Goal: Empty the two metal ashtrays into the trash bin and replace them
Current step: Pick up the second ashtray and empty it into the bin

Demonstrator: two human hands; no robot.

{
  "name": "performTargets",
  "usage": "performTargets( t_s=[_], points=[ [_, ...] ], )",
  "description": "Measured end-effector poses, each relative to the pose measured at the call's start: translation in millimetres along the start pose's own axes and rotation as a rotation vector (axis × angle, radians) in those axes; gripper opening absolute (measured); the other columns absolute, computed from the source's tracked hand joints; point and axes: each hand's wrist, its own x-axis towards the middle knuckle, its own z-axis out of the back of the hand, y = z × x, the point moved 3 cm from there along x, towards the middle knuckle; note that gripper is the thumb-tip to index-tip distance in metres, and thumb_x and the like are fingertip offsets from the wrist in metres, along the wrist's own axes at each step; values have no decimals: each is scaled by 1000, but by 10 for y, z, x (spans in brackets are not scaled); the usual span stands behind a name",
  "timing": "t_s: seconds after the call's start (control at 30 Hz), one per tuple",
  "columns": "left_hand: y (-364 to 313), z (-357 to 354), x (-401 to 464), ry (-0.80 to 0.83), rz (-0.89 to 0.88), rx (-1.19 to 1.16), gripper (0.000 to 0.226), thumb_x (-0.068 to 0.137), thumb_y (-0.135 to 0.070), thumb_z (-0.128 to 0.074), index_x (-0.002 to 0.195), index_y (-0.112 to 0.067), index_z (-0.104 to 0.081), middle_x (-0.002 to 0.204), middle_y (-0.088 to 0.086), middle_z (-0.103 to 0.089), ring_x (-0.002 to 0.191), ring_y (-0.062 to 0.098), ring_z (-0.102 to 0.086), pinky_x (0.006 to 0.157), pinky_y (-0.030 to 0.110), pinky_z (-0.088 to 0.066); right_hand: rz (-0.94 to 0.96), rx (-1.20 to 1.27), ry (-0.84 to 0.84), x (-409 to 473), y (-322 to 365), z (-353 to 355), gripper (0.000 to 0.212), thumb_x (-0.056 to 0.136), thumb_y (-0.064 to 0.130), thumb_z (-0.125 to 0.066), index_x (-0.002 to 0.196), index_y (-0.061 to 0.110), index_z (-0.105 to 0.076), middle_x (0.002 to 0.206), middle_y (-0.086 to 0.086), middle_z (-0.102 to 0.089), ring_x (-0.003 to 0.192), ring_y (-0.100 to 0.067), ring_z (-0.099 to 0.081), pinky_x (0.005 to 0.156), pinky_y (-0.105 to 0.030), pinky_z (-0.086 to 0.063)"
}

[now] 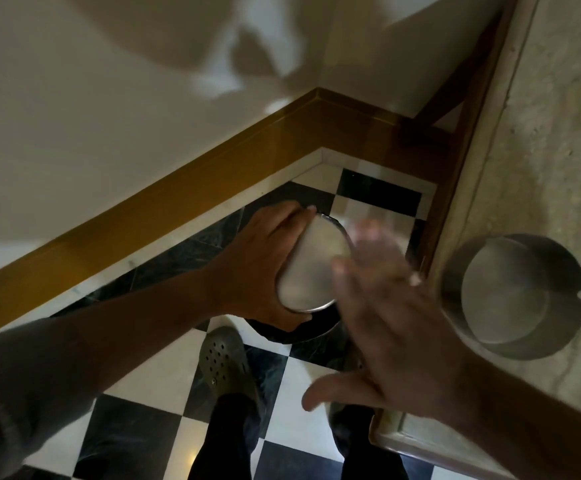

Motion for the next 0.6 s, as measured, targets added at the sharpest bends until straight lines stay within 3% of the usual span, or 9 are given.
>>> performTargets(
  t_s=[0.07,0.13,0.27,0.33,0.4,0.43,0.53,0.57,0.6],
  points=[
    [-16,72,36,-20,-35,59,127,55,-70,-78,147,7,-37,146,25,-46,131,32,-42,111,36,-36,33,-75,339,-84,71,-224,110,75,82,-47,144,-2,-38,155,-23,-30,146,-36,-24,111,-54,-38],
    [-22,108,7,4,-34,96,127,54,-67,-83,145,10,-40,143,27,-49,129,36,-46,107,43,-43,11,-83,402,-95,111,-247,110,74,83,-44,143,-2,-40,154,-23,-32,145,-36,-27,112,-53,-37],
    [1,131,-65,97,-52,105,125,54,-65,-87,144,9,-41,143,28,-49,129,39,-48,105,46,-46,-82,20,15,2,94,72,114,75,82,-48,145,-6,-25,157,-27,-15,149,-38,-12,122,-49,-14],
    [-7,142,-70,112,-63,103,128,52,-64,-89,145,9,-38,145,28,-47,130,38,-47,107,43,-43,-110,32,-164,17,106,230,117,76,81,-49,147,-7,-18,160,-23,-8,150,-38,-5,122,-50,-11],
    [-36,154,-57,97,-69,88,131,52,-63,-90,146,9,-36,146,28,-45,132,39,-44,109,43,-41,-113,-32,-240,11,119,239,119,77,82,-45,151,-4,-10,162,-20,2,150,-38,-3,122,-53,-11],
    [-55,164,-46,78,-67,76,130,53,-63,-89,147,9,-35,146,28,-45,133,39,-44,109,45,-41,-103,-66,-167,21,120,170,120,76,83,-44,151,-4,-8,161,-19,3,150,-38,-4,122,-55,-13],
    [-106,158,-41,74,-86,81,129,56,-64,-86,146,12,-35,146,28,-46,133,39,-45,113,39,-38,-79,-85,450,-30,80,-195,123,70,87,-46,152,1,-10,160,-19,1,149,-37,0,119,-55,-21],
    [-112,155,-63,98,-90,90,129,55,-63,-88,145,14,-36,145,30,-47,132,39,-45,114,34,-33,-92,-72,537,-53,71,-234,123,70,87,-44,152,2,-9,161,-19,1,150,-36,1,120,-54,-19],
    [-110,148,-76,109,-89,91,129,54,-62,-90,143,16,-37,145,31,-47,133,40,-45,116,31,-30,-96,-77,506,-58,55,-223,122,71,87,-43,152,2,-10,161,-20,-1,150,-36,-1,122,-52,-16]
  ],
)
